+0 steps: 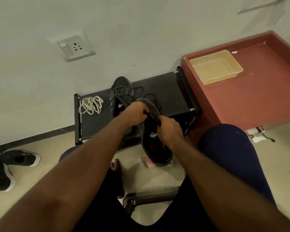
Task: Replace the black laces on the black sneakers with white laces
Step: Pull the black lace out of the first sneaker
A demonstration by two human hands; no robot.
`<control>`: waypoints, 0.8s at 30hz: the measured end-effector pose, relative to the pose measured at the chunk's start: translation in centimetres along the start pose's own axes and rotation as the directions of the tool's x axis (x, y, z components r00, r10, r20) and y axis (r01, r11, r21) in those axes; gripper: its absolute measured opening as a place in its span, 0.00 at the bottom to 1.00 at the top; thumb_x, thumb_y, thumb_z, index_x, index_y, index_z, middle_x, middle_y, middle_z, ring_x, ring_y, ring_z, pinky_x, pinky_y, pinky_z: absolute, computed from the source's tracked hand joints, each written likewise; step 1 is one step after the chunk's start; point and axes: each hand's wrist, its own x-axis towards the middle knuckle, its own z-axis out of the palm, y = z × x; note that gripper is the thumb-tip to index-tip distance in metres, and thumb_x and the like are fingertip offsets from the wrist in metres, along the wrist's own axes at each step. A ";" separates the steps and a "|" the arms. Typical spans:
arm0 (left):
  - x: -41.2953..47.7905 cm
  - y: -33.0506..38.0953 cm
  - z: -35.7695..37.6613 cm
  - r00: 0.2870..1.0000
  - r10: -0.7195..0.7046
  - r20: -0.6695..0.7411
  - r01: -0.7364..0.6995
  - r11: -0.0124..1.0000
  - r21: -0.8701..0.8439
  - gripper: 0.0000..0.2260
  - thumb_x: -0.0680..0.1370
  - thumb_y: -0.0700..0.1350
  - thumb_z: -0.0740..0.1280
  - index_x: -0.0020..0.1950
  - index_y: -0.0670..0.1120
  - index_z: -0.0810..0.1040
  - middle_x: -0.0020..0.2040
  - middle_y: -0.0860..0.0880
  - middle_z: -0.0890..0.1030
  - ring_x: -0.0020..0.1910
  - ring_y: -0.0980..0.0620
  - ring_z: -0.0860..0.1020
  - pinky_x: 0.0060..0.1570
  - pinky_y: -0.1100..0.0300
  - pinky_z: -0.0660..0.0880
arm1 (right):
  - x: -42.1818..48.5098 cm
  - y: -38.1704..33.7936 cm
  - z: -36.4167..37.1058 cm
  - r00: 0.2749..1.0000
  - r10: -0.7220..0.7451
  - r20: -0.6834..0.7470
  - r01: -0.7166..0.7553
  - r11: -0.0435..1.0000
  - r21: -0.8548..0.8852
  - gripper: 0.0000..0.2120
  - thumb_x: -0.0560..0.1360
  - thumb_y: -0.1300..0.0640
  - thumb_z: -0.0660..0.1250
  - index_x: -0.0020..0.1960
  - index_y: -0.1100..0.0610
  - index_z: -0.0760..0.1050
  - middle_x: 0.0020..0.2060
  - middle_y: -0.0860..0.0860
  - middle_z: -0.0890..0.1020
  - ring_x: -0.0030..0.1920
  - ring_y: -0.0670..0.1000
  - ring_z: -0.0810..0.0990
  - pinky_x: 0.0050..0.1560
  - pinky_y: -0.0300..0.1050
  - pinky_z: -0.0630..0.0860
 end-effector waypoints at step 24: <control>1.4 0.9 0.7 0.999 0.041 -0.033 -0.034 0.980 0.196 0.19 0.74 0.44 0.64 0.64 0.56 0.78 0.62 0.50 0.80 0.58 0.45 0.78 0.59 0.47 0.76 | -0.2 -0.6 -0.6 0.999 0.015 0.029 -0.014 1.000 -0.010 0.07 0.78 0.60 0.62 0.56 0.56 0.72 0.51 0.57 0.81 0.54 0.62 0.80 0.46 0.52 0.74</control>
